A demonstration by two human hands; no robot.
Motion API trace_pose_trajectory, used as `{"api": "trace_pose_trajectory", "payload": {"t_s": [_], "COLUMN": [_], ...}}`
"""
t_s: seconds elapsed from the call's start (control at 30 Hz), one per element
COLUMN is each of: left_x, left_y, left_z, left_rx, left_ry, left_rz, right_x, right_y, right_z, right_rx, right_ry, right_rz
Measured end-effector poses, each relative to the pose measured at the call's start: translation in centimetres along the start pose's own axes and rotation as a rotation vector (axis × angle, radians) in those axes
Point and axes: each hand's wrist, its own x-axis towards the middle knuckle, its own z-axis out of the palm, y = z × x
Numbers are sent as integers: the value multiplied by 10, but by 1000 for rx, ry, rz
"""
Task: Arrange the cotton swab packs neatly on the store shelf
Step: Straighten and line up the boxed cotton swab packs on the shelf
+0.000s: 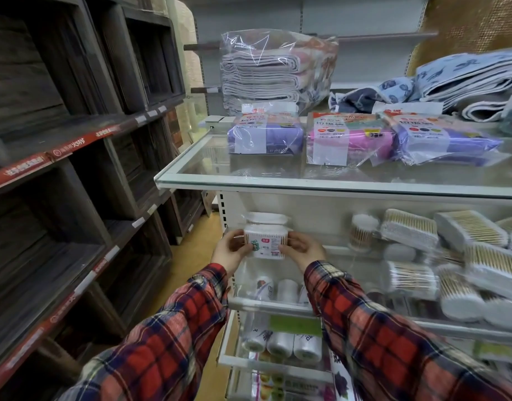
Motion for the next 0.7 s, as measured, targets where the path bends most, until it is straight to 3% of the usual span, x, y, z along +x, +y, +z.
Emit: {"api": "trace_pose_trajectory", "payload": {"t_s": [0.7], "left_x": [3], "left_y": [-1], "left_z": [6], "left_rx": [41], "left_ry": [-18], "left_rz": [-18], "right_x": [7], "right_y": [7], "right_z": [9], "right_rx": [-36], "right_ry": [48], "right_rz": [35]}}
